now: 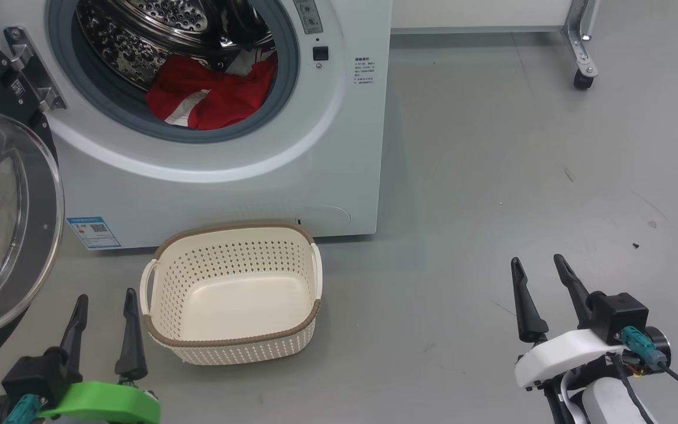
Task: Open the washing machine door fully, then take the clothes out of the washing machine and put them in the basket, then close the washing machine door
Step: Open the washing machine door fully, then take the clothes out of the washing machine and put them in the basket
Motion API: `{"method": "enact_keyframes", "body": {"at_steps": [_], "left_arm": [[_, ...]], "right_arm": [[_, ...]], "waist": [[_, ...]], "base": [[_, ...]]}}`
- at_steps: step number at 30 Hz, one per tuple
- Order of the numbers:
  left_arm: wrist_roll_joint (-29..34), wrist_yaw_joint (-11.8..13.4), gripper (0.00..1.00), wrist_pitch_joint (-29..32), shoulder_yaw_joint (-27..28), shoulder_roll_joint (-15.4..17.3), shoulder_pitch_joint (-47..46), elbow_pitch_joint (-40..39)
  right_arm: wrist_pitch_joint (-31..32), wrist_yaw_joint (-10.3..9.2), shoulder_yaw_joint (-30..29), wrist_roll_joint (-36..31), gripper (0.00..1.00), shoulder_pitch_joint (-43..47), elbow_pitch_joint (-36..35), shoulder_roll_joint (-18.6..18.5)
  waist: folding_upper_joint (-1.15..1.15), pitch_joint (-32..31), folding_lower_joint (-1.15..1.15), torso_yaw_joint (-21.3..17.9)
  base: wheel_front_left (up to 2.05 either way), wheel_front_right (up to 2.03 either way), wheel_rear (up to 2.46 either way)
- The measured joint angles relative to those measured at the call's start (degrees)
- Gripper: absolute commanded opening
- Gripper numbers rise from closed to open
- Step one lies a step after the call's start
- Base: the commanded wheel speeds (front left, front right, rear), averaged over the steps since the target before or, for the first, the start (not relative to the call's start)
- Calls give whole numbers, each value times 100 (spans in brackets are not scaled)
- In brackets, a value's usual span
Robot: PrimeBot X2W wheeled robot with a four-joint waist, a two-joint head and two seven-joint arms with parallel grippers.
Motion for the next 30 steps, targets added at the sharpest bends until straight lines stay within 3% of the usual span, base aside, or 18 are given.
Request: {"method": "enact_keyframes", "body": {"at_steps": [30], "left_arm": [[64, 0, 100, 0, 56, -36, 86, -36]], "right_arm": [[0, -1, -30, -18, 100, -1, 1, 34]], "waist": [[0, 47, 0, 4]], "base": [[0, 0, 0]]}}
